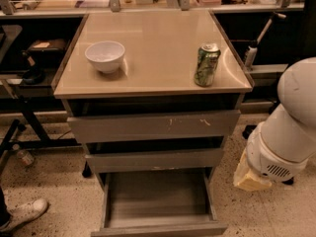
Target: Close bottom drawer
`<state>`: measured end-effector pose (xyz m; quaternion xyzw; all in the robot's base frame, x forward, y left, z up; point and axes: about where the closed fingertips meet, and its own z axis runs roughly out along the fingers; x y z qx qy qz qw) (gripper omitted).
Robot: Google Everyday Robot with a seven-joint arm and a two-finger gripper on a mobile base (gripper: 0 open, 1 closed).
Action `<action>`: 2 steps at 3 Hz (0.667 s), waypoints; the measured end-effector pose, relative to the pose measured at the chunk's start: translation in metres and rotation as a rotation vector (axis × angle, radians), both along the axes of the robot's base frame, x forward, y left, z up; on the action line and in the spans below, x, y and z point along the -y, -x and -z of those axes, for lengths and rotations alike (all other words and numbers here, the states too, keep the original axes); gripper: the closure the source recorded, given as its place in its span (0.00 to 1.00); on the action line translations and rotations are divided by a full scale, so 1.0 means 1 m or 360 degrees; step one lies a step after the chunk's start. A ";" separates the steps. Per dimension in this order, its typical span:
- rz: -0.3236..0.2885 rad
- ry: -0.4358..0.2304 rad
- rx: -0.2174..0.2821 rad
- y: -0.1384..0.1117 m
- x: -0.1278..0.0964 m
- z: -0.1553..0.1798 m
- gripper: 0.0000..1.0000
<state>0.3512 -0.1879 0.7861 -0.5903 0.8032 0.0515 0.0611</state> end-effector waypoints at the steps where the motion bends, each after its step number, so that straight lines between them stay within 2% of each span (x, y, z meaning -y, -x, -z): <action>1: 0.0000 0.0000 -0.0001 0.000 0.000 0.000 1.00; 2: -0.0003 -0.0042 -0.0037 0.005 -0.004 0.015 1.00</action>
Offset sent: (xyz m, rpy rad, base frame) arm -0.0116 0.0088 -0.0356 0.0638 0.0571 0.0041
